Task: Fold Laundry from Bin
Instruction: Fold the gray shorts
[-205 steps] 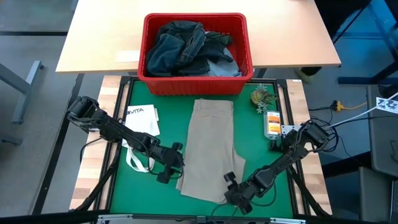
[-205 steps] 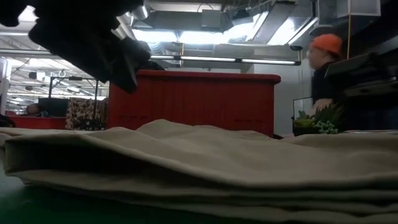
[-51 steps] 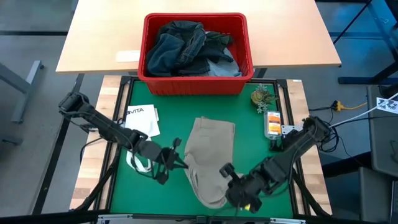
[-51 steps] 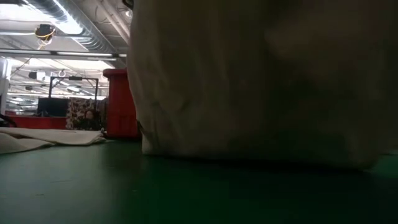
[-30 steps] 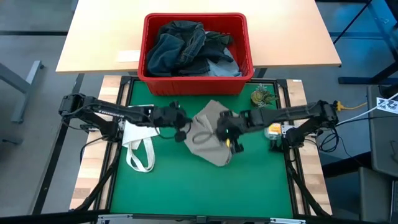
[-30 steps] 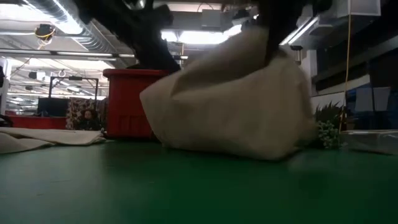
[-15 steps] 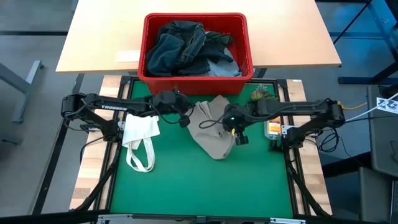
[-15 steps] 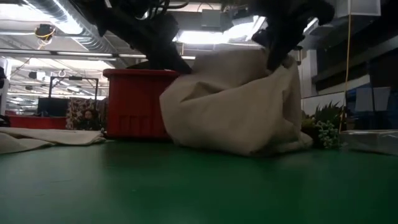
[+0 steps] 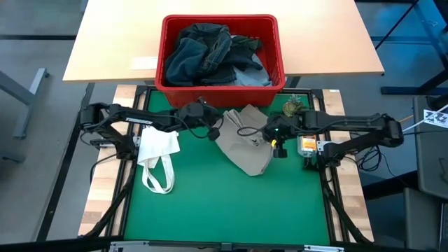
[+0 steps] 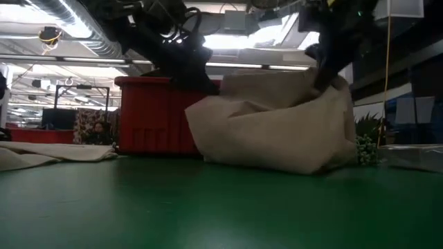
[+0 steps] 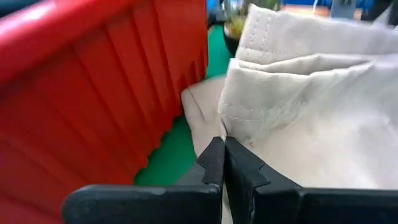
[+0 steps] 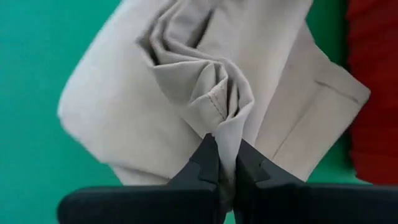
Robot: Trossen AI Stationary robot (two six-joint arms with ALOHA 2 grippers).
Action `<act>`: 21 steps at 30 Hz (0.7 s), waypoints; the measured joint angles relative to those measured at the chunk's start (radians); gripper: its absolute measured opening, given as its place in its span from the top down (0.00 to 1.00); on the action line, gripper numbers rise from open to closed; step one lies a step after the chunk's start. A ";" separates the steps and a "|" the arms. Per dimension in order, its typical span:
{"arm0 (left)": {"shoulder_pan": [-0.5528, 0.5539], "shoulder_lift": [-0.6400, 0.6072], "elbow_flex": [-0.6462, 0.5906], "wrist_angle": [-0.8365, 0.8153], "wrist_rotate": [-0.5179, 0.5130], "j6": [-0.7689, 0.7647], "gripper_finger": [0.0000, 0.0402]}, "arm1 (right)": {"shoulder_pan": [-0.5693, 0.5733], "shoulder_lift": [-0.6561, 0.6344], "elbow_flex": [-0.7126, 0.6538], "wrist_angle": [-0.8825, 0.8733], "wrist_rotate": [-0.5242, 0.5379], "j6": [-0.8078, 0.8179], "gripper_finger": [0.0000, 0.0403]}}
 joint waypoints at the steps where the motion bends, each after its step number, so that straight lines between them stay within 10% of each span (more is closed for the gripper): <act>1: 0.002 0.009 0.000 0.032 -0.007 0.005 1.00 | -0.017 -0.015 -0.025 0.019 0.000 0.000 0.98; 21: 0.098 0.364 0.001 0.481 -0.013 -0.001 1.00 | -0.259 -0.061 -0.324 0.248 0.146 0.101 0.97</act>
